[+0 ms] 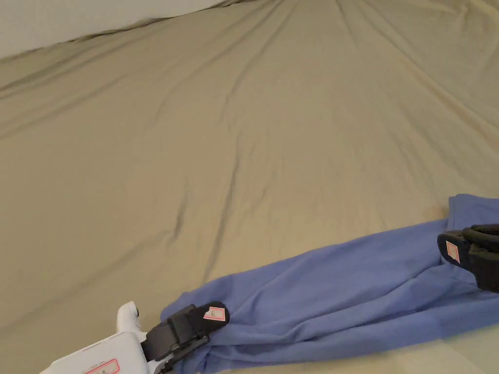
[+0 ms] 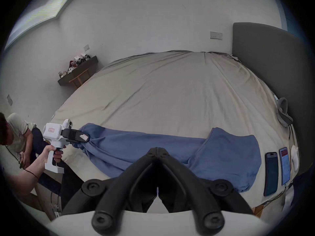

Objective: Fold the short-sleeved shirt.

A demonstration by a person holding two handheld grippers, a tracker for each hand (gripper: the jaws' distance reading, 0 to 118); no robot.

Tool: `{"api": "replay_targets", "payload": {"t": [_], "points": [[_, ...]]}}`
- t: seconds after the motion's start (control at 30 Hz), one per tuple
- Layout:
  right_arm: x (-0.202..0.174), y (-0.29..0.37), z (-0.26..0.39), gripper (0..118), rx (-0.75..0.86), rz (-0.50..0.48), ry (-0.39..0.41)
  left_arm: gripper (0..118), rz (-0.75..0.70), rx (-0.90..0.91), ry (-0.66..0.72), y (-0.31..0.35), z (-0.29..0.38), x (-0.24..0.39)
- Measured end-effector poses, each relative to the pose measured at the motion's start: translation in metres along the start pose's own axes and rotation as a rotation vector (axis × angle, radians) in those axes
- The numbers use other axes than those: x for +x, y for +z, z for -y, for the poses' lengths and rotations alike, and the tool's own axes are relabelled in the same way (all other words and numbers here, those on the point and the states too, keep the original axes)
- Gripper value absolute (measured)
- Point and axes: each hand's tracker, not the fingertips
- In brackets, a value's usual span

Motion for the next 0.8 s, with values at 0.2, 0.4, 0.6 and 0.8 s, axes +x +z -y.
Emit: {"api": "replay_targets", "payload": {"t": [0.2,0.4,0.6,0.8], "points": [[0.011,0.008,-0.004,2,0.012,0.002,-0.006,8,-0.08,0.023,-0.039,0.028,-0.005,0.0],[0.023,0.012,-0.003,2,0.031,-0.012,-0.041,8,-0.106,0.129,-0.04,0.101,-0.006,0.018],[0.038,0.018,0.007,2,0.04,-0.022,-0.064,8,-0.718,0.136,-0.26,0.11,-0.008,0.088],[0.056,0.026,0.013,2,0.056,-0.029,-0.09,8,-0.84,-0.067,-0.574,-0.004,0.014,0.178]]}}
